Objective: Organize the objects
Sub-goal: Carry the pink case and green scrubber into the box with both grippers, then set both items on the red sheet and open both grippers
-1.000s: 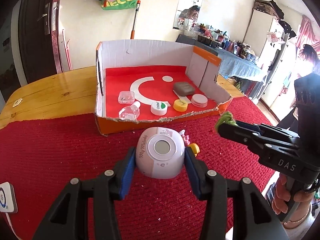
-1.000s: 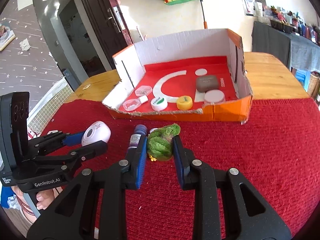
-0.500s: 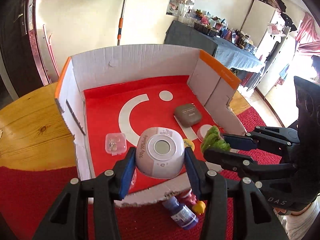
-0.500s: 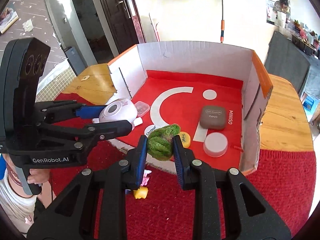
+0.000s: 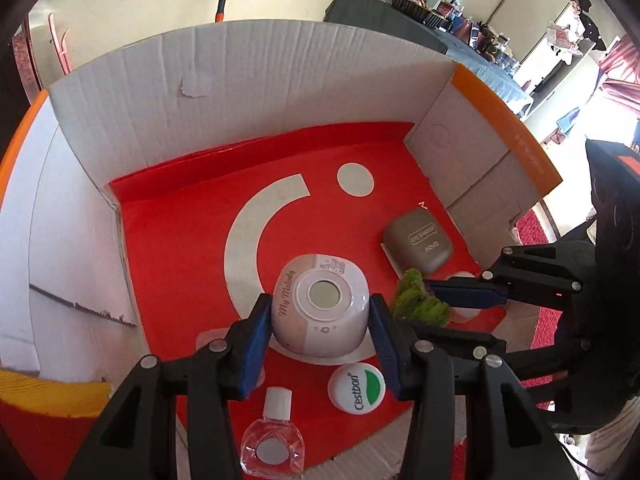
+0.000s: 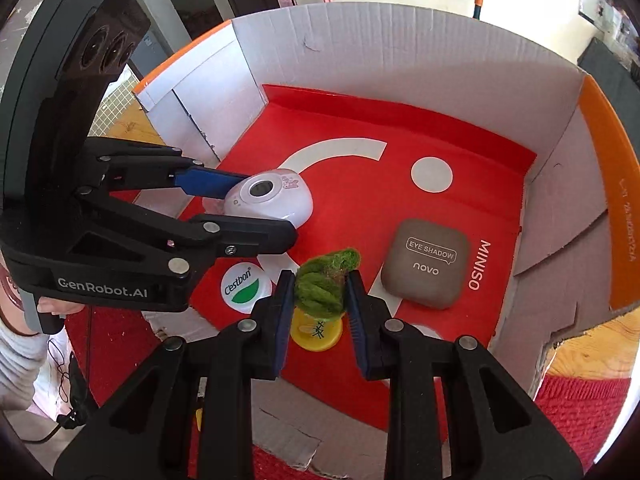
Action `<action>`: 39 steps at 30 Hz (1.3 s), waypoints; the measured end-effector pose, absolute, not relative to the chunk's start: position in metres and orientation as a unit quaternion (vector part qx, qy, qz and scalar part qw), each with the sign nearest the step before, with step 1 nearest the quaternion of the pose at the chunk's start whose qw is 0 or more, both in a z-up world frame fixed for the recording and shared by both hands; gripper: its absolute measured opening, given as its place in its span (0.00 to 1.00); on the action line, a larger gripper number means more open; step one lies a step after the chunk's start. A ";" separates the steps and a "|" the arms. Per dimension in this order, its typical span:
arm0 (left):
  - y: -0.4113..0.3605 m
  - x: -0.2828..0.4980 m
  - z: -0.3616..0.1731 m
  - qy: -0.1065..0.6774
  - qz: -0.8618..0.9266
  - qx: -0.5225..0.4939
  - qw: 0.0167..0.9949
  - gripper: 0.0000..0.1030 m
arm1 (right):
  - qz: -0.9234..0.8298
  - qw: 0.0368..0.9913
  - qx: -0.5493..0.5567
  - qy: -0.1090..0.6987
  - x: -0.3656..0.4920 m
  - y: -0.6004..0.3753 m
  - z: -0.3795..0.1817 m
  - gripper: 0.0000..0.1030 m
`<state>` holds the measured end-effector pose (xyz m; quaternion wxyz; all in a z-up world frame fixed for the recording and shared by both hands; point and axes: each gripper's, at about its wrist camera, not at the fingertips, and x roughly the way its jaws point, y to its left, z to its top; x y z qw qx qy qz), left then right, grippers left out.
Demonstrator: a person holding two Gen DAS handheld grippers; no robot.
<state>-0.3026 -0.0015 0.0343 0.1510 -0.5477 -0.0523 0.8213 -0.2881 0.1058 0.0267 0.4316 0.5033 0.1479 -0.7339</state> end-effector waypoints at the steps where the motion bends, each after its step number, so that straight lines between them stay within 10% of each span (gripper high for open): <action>1: -0.001 -0.304 0.033 -0.051 0.821 -0.548 0.152 0.48 | -0.733 0.432 0.504 0.150 -0.289 0.105 0.026 0.24; 39: -0.003 -0.316 0.023 -0.058 0.810 -0.560 0.164 0.48 | -0.723 0.420 0.516 0.187 -0.271 0.110 0.008 0.26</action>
